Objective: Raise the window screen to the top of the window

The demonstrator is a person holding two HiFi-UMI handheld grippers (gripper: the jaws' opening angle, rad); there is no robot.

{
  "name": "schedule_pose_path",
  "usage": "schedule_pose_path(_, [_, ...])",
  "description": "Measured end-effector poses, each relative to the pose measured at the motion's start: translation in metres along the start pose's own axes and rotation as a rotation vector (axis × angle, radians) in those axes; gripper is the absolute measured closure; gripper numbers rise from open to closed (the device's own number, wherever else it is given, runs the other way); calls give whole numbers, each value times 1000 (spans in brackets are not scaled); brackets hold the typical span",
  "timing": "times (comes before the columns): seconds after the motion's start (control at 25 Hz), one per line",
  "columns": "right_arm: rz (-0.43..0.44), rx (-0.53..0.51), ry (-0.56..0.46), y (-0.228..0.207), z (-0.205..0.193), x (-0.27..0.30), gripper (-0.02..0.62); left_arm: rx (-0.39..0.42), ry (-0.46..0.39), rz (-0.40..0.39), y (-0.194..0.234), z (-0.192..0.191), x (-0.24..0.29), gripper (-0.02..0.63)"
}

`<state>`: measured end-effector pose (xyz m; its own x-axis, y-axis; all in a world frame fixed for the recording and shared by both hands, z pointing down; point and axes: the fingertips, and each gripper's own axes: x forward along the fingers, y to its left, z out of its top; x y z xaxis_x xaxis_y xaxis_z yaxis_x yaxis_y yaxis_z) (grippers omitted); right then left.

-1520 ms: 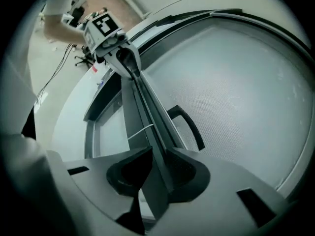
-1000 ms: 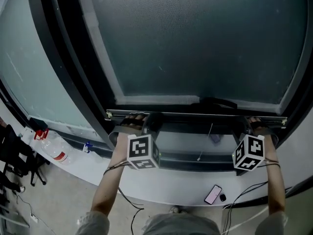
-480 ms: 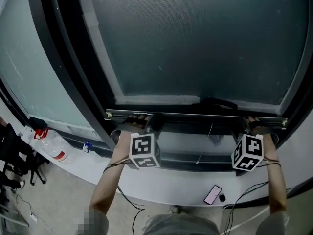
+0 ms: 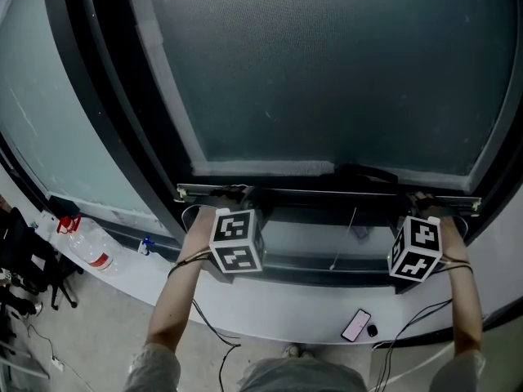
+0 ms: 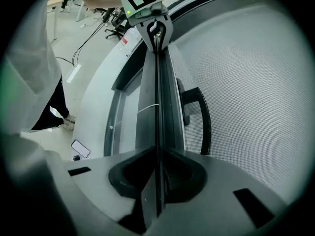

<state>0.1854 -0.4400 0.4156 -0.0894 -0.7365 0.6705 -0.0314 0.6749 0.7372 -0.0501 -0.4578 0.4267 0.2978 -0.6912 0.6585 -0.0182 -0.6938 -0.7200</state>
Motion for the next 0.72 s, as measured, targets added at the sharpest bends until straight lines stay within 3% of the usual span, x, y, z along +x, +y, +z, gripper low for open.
schedule_pose_path(0.12, [-3, -8, 18, 0, 1, 1, 540, -16, 12, -43, -5, 0, 0, 509])
schedule_pose_path(0.28, [-10, -21, 25, 0, 0, 0, 540, 2, 12, 49, 0, 1, 2, 524])
schedule_pose_path(0.4, [-21, -27, 14, 0, 0, 0, 543, -3, 17, 72, -1, 0, 3, 525])
schedule_pose_path(0.72, [11, -20, 33, -2, 0, 0, 572, -7, 82, -15, -2, 1, 4, 537])
